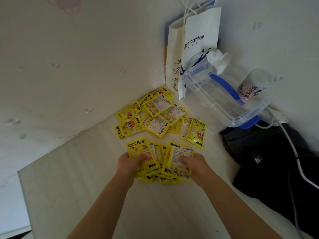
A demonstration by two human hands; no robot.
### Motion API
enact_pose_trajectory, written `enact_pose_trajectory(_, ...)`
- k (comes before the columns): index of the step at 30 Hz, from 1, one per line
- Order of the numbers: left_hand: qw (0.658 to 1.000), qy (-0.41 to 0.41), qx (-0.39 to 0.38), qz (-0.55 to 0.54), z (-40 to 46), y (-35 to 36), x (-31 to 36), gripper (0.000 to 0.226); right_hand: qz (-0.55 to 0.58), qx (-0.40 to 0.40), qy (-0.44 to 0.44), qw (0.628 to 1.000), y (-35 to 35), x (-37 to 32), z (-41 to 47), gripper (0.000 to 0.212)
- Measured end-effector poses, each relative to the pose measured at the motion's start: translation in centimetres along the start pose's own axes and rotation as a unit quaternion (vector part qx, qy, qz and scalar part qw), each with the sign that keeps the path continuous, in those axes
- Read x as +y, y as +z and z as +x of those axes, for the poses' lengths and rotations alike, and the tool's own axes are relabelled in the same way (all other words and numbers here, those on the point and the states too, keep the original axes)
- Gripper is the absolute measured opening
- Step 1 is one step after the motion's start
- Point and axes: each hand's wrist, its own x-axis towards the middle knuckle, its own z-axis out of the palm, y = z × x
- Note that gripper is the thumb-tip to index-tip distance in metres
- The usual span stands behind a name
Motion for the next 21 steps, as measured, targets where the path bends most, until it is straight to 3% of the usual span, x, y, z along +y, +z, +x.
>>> enact_pose_trajectory(8,0.996,-0.037,-0.011,-0.079,-1.1,-1.8,-1.0,0.031,0.016,0.014,-0.035,0.999,-1.1,-0.3,-1.9,0.029)
enact_pose_trajectory(21,0.997,-0.028,0.035,-0.061,-3.3,-3.6,-4.0,0.029,-0.036,0.030,-0.017,0.999,1.1,1.2,-2.0,0.036)
